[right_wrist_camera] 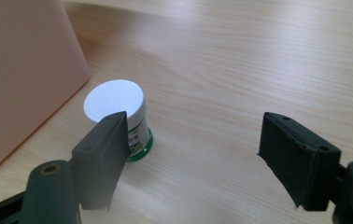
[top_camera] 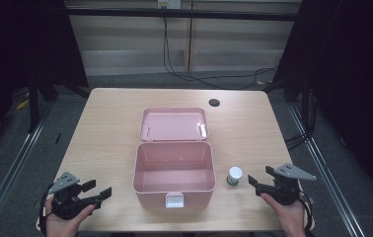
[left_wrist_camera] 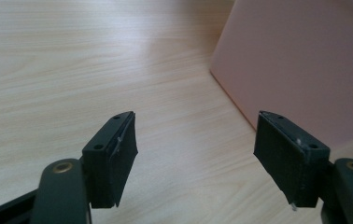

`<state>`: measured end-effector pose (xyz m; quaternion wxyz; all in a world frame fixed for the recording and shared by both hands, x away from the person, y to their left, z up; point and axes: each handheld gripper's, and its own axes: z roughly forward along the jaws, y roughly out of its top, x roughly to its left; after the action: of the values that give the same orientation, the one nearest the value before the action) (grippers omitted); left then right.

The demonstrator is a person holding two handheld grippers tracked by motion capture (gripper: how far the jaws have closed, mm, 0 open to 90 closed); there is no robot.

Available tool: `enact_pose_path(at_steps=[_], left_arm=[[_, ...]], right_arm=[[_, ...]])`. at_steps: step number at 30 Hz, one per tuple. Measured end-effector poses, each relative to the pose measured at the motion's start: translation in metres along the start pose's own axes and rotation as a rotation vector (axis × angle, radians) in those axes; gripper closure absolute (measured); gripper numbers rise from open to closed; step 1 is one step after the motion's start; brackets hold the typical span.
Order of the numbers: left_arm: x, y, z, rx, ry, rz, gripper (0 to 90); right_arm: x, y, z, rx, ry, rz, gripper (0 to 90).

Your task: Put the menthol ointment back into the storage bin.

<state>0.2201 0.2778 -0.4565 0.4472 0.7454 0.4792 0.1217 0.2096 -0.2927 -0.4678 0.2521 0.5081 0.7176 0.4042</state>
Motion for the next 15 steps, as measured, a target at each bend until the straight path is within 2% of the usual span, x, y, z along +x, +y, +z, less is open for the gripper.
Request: enact_pose_path(at_steps=[2, 5, 10, 12, 13, 14, 15], left_arm=[[0.0006, 0.0003, -0.0001, 0.012, 0.003, 0.002, 31.3], [0.0008, -0.0001, 0.0016, 0.022, 0.009, -0.008, 31.3], [0.0008, 0.0012, 0.0014, 0.022, 0.002, 0.008, 31.1], [0.0008, 0.0013, 0.0018, 0.021, 0.007, 0.004, 30.7], [0.0012, 0.0013, 0.0021, 0.022, 0.016, 0.006, 30.7], [0.0026, 0.0007, 0.0014, 0.024, 0.028, 0.001, 29.9], [0.0026, 0.0007, 0.0014, 0.024, 0.028, 0.001, 30.0]], right_arm=[[-0.0009, 0.0005, 0.0004, 0.028, 0.024, 0.017, 31.8], [-0.0021, 0.0013, 0.0004, 0.057, 0.049, 0.036, 29.3], [-0.0037, 0.0023, -0.0043, 0.040, 0.041, 0.053, 29.8], [-0.0052, 0.0029, -0.0049, 0.052, 0.093, 0.059, 38.2], [-0.0052, 0.0029, -0.0049, 0.052, 0.093, 0.059, 38.2], [-0.0050, 0.0035, -0.0054, 0.056, 0.123, 0.057, 38.5], [-0.0050, 0.0035, -0.0054, 0.056, 0.123, 0.057, 38.5]])
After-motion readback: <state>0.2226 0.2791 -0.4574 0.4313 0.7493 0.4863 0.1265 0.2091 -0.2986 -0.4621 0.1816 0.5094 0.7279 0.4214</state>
